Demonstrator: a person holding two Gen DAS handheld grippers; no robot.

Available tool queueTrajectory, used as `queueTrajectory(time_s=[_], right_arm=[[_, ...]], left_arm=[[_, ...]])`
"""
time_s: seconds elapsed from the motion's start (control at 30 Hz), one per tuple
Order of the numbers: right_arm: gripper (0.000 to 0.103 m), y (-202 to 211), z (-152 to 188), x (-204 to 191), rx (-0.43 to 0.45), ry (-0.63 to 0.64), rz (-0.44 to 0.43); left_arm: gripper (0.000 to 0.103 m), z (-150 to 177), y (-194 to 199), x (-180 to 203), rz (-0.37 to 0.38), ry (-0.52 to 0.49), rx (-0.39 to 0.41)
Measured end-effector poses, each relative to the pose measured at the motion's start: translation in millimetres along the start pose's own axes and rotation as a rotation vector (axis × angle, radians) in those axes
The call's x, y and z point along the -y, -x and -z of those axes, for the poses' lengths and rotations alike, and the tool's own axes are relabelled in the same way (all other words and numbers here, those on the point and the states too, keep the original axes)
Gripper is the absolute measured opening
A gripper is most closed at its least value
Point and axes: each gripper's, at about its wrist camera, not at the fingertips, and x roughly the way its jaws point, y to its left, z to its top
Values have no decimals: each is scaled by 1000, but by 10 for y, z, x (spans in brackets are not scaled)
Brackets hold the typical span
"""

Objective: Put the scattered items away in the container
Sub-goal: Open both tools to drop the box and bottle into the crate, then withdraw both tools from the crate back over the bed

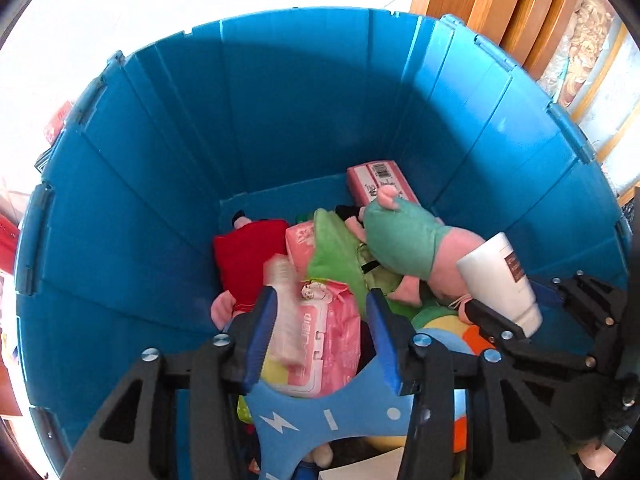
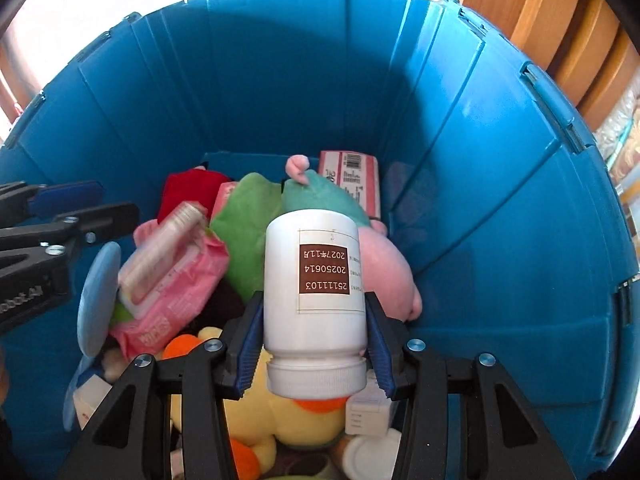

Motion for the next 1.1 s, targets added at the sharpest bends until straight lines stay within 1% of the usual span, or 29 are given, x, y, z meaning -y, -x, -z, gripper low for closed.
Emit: queueTrajectory(time_s=[0.07, 0.2, 0.37, 0.43, 0.6, 0.7, 0.73, 0.77, 0.87, 0.93, 1.03, 1.1], right_arm=[[48, 5, -26, -24, 6, -3, 1], [62, 27, -22, -36, 12, -5, -5], [72, 18, -24, -77, 6, 7, -3], [83, -6, -27, -83, 5, 5, -5], [84, -36, -42, -76, 7, -4, -16], [88, -38, -43, -73, 1, -7, -6], [89, -19, -42, -74, 4, -7, -2], [89, 12, -43, -75, 16, -6, 0], [91, 273, -25, -71, 91, -12, -21], [100, 507, -4, -76, 138, -20, -51], [102, 929, 61, -164, 224, -11, -64], [102, 1222, 125, -278, 279, -1, -70]], left_arm=[[51, -9, -1, 4, -7, -8, 3], [51, -22, -4, 20, -20, -19, -8], [51, -60, 8, 37, -30, -22, -14], [51, -68, 18, 46, -36, -26, -17], [51, -76, -17, 81, -59, -40, -20], [51, -52, 18, 97, -63, -39, -15], [51, -40, 52, 105, -76, -42, -12], [51, -29, 108, 102, -79, -38, -10], [51, 24, 407, 57, -25, 7, 7], [51, 131, 695, 6, -1, 5, 47], [51, 327, 1129, -67, 13, -7, 107], [52, 471, 1413, -141, 31, -8, 163]])
